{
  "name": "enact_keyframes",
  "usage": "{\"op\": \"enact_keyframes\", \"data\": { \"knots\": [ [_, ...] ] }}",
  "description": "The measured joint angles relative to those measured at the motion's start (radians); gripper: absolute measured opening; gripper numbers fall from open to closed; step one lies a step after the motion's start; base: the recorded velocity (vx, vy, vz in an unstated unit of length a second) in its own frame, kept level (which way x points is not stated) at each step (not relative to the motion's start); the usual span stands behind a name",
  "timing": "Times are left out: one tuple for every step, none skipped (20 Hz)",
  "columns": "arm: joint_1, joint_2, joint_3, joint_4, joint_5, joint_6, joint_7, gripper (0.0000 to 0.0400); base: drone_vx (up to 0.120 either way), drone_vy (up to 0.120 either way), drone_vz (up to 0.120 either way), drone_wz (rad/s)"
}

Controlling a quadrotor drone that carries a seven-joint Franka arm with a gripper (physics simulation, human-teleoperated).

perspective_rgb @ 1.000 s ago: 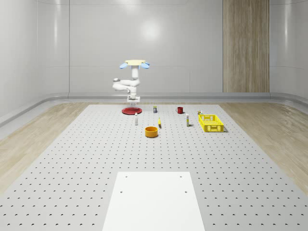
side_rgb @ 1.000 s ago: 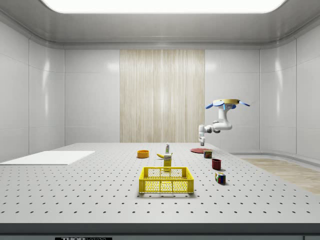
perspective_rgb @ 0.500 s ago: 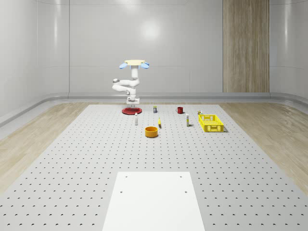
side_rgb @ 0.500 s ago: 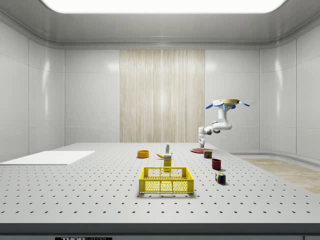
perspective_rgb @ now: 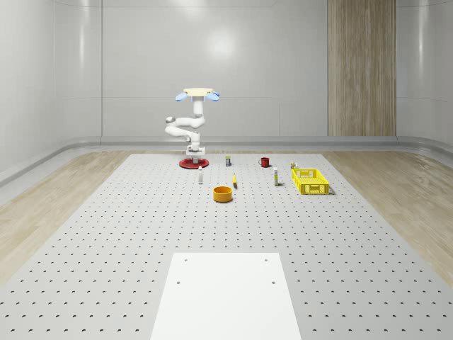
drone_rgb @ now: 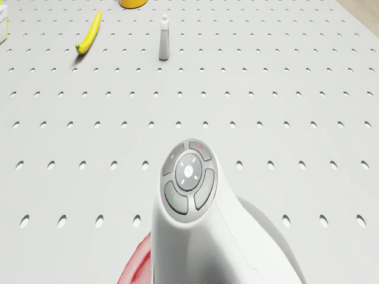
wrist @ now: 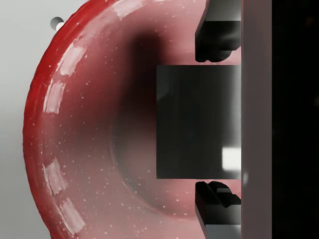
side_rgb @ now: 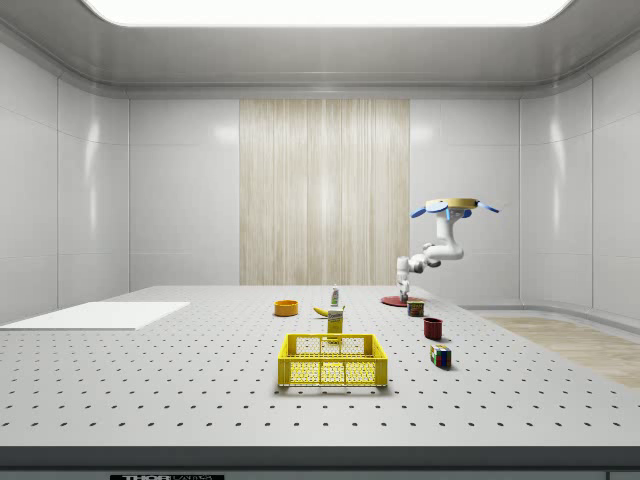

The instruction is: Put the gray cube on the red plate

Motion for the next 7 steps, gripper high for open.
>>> {"op": "enact_keyframes", "data": {
  "knots": [
    [0.002, 0.001, 0.009, -0.003, 0.008, -0.004, 0.000, 0.0374, 0.000, 0.000, 0.000, 0.000],
    [0.005, 0.001, 0.019, -0.007, 0.017, -0.009, -0.001, 0.0380, 0.000, 0.000, 0.000, 0.000],
    [0.007, 0.001, 0.030, -0.010, 0.028, -0.014, -0.001, 0.0384, 0.000, 0.000, 0.000, 0.000],
    [0.010, 0.002, 0.042, -0.014, 0.038, -0.019, -0.001, 0.0388, 0.000, 0.000, 0.000, 0.000],
    [0.012, 0.002, 0.051, -0.017, 0.047, -0.023, -0.001, 0.0390, 0.000, 0.000, 0.000, 0.000],
    [0.013, 0.002, 0.060, -0.019, 0.055, -0.027, -0.001, 0.0393, 0.000, 0.000, 0.000, 0.000],
    [0.014, 0.002, 0.064, -0.021, 0.059, -0.029, -0.001, 0.0394, 0.000, 0.000, 0.000, 0.000]
  ]
}}
